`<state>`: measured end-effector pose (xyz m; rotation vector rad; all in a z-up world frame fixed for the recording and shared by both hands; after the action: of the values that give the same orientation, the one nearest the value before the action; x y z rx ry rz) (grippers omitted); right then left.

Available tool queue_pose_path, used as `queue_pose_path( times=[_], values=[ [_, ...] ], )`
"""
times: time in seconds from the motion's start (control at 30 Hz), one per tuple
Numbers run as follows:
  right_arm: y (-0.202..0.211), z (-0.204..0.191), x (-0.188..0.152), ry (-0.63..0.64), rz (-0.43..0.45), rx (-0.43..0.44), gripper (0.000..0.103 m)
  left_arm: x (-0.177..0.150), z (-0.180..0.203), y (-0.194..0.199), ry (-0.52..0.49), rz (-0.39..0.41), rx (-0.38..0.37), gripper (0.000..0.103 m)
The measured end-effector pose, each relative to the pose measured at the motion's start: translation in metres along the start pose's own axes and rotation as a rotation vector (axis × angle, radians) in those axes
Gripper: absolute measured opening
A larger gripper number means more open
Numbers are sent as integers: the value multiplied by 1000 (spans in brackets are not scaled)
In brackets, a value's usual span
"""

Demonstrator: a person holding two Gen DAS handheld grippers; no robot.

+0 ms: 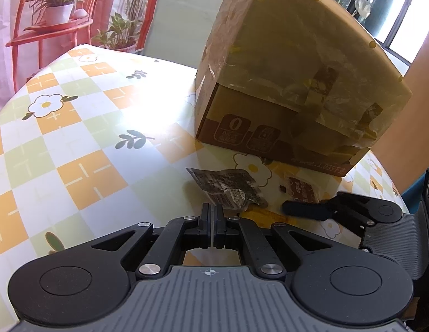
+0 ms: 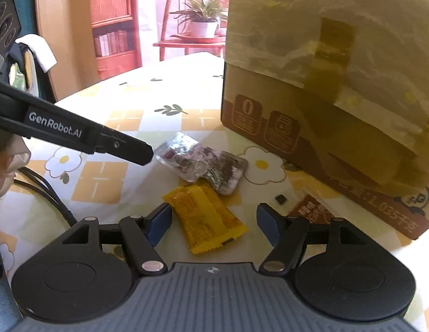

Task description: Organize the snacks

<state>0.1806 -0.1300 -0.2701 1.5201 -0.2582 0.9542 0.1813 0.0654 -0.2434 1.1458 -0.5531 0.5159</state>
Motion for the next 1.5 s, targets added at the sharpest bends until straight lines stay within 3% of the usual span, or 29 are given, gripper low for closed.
queue_pose_path(
  times=[0.07,0.17,0.33,0.4,0.43,0.47,0.53,0.63,0.87,1.03,1.2,1.3,1.4,1.5],
  values=[
    [0,0,-1,-15,5,39,54,1,0,0,1,-2,0,3],
    [3,0,-3,-26,15,42,46,3,-2,-2,6,-6,1,3],
    [15,14,-12,-104,19,-4,42,14,-7,-1,-5,5,2,4],
    [20,25,-16,-146,19,-41,41,21,-7,-4,-28,4,5,10],
    [23,31,-18,-166,20,-64,41,23,-5,-6,-40,4,5,21],
    [26,37,-21,-182,23,-88,40,25,-3,-9,-52,4,2,40],
    [30,48,-25,-223,30,-130,39,28,1,-14,-71,10,-10,58],
    [34,60,-31,-288,52,-153,39,29,12,-24,-117,-6,-34,58],
    [37,60,-38,-303,81,-155,39,21,35,-52,-182,-53,11,59],
    [37,62,-39,-301,90,-156,39,19,47,-61,-236,-48,54,66],
    [36,63,-39,-308,98,-147,39,17,53,-64,-268,-38,84,65],
    [37,64,-40,-313,103,-142,39,13,58,-61,-316,-33,121,58],
    [37,65,-40,-317,107,-138,39,10,62,-56,-319,-31,96,45],
    [38,64,-40,-322,110,-136,39,10,62,-49,-297,-10,83,44]
  ],
)
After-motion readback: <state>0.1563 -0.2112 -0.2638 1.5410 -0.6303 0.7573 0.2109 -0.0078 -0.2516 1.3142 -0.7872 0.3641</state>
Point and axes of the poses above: each gripper's, at about its wrist camera, not at the fingertips, and y roughly against the way its jaws point, z to its right, x to its top, the point moved 3 cm from there along -y, roughly the way its jaws point
